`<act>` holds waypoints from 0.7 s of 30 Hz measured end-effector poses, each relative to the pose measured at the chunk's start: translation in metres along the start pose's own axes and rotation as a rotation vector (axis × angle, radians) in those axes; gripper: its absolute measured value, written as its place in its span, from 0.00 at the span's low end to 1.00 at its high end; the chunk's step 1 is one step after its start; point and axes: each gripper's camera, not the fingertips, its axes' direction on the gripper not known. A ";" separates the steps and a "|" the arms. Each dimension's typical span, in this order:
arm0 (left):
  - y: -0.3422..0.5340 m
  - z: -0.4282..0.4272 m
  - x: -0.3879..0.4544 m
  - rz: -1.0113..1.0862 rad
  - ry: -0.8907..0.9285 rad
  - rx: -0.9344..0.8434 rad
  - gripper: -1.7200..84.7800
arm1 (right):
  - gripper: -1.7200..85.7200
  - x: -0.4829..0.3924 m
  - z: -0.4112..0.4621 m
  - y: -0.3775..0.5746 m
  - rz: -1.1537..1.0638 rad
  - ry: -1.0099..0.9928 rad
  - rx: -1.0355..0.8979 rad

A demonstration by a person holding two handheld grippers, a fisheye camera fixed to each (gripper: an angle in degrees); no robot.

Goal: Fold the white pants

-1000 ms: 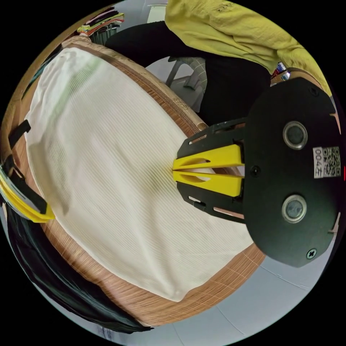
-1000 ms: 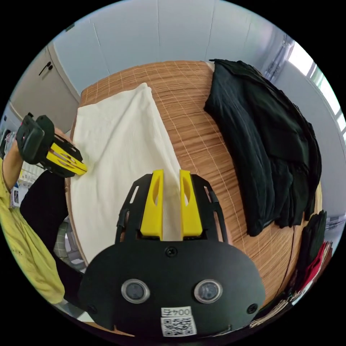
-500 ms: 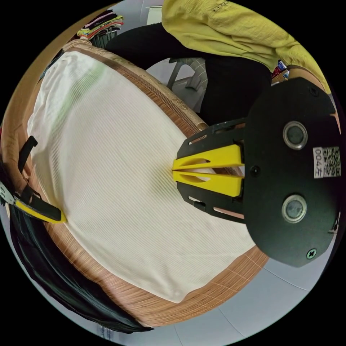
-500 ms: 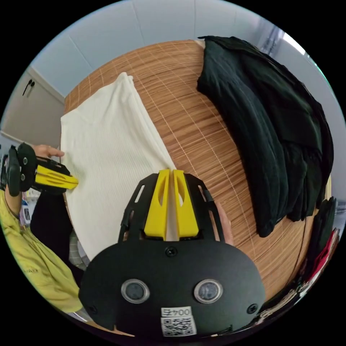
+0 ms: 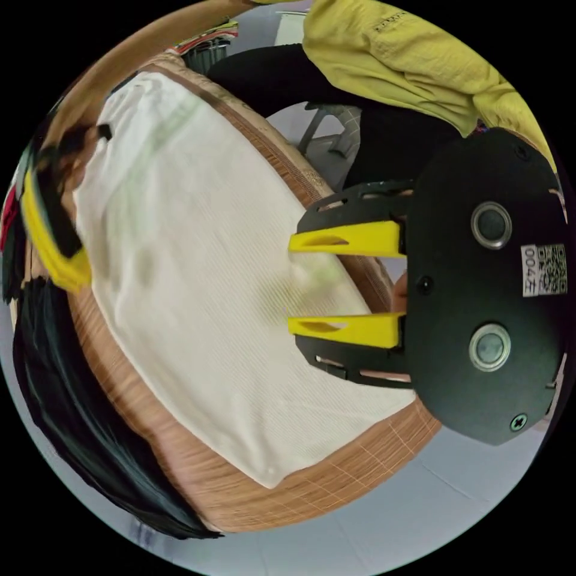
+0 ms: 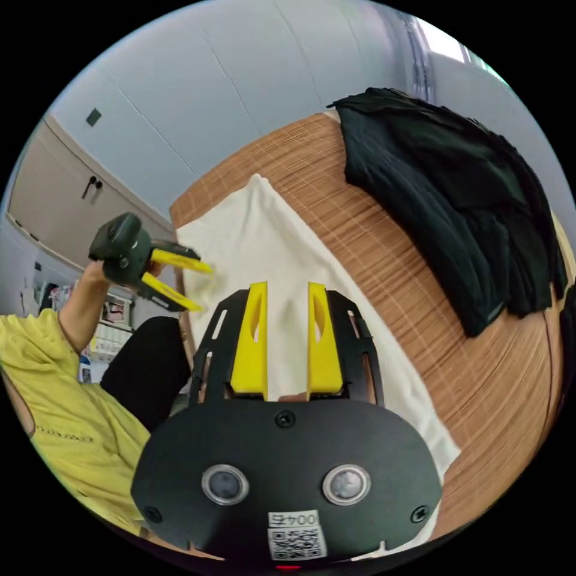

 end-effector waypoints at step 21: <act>-0.042 0.035 -0.003 0.009 -0.015 -0.229 0.21 | 0.14 0.159 -0.128 0.161 0.480 0.135 -0.093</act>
